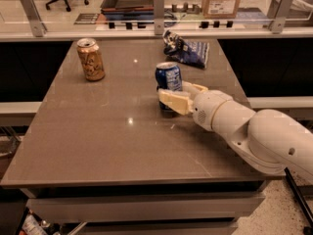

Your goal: Place pepsi can upright

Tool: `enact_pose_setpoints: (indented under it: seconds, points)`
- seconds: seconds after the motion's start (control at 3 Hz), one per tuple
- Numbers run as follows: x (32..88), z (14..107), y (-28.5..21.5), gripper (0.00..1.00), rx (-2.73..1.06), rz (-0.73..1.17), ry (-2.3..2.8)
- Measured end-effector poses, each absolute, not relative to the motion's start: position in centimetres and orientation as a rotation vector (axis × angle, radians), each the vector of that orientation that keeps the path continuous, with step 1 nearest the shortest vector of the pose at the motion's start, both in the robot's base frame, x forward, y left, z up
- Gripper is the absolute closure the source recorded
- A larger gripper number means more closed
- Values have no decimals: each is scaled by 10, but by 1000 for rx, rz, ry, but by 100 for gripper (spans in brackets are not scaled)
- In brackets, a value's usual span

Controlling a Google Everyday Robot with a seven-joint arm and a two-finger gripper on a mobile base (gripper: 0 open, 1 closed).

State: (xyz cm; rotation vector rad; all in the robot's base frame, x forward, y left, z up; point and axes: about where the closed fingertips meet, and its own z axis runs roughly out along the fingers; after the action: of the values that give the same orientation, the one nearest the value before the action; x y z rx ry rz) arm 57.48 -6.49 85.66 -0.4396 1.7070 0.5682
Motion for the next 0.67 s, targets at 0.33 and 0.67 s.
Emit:
enact_pose_setpoints:
  seconds: [0.33,0.67]
  points:
    - [575,859,-65,100,-439,568,1707]
    - [575,859,-65,100,-439,568,1707]
